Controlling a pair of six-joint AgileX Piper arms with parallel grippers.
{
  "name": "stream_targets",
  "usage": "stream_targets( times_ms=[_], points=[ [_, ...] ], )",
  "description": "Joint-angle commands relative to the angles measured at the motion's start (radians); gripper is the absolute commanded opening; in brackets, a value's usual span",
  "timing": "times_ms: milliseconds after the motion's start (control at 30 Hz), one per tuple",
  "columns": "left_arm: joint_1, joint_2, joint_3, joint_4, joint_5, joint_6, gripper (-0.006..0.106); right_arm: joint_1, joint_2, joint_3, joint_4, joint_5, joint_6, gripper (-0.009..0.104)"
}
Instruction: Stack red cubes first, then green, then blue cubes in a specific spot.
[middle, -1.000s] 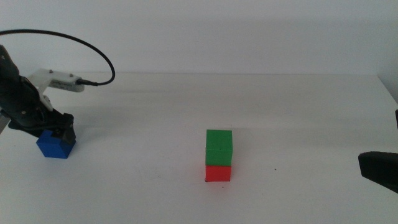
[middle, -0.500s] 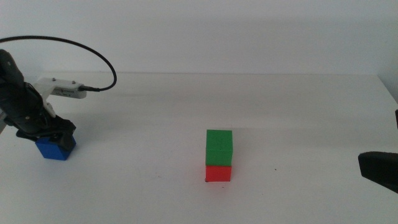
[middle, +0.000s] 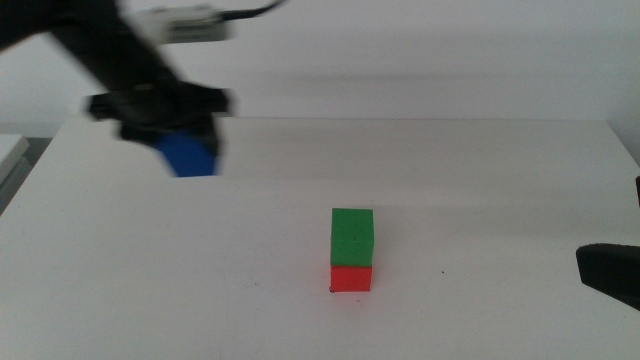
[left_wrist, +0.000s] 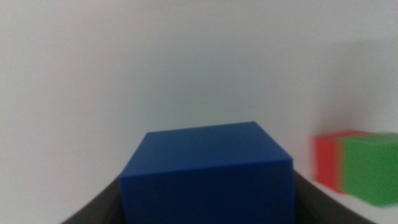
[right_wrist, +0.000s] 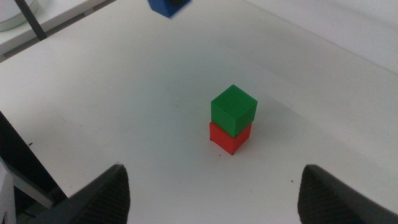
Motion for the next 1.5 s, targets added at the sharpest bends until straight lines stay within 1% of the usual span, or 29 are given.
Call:
stream_targets(
  times_ms=[0,100,133,267,367,633,867,1300,1467],
  points=[
    [-0.128,-0.009,-0.048,0.066,0.047,-0.17,0.015,-0.007,-0.005,0.003,-0.003,-0.016,-0.006,0.092],
    [-0.305,-0.009,-0.067,0.188,0.037,-0.329,0.015,-0.007,-0.005,0.003,-0.003,-0.016,-0.006,0.092],
    [-0.351,-0.009,-0.069,0.214,0.039,-0.402,0.015,-0.007,-0.005,0.003,-0.003,-0.016,-0.006,0.092],
    [-0.475,0.007,-0.089,0.252,0.035,-0.571,0.015,-0.007,-0.005,0.003,-0.003,-0.016,-0.006,0.092],
    [-0.522,0.045,-0.113,0.285,0.039,-0.659,0.015,-0.007,-0.005,0.003,-0.003,-0.016,-0.006,0.092],
    [-0.54,0.182,-0.245,0.261,0.098,-0.673,0.015,-0.007,-0.005,0.003,-0.003,-0.016,-0.006,0.092],
    [-0.54,0.212,-0.259,0.238,0.098,-0.648,0.015,-0.007,-0.005,0.003,-0.003,-0.016,-0.006,0.092],
    [-0.54,0.266,-0.259,0.248,0.098,-0.63,0.015,-0.007,-0.005,0.003,-0.003,-0.016,-0.006,0.092],
    [-0.54,0.269,-0.259,0.267,0.084,-0.628,0.015,-0.007,-0.005,0.003,-0.003,-0.016,-0.006,0.092]
  ],
)
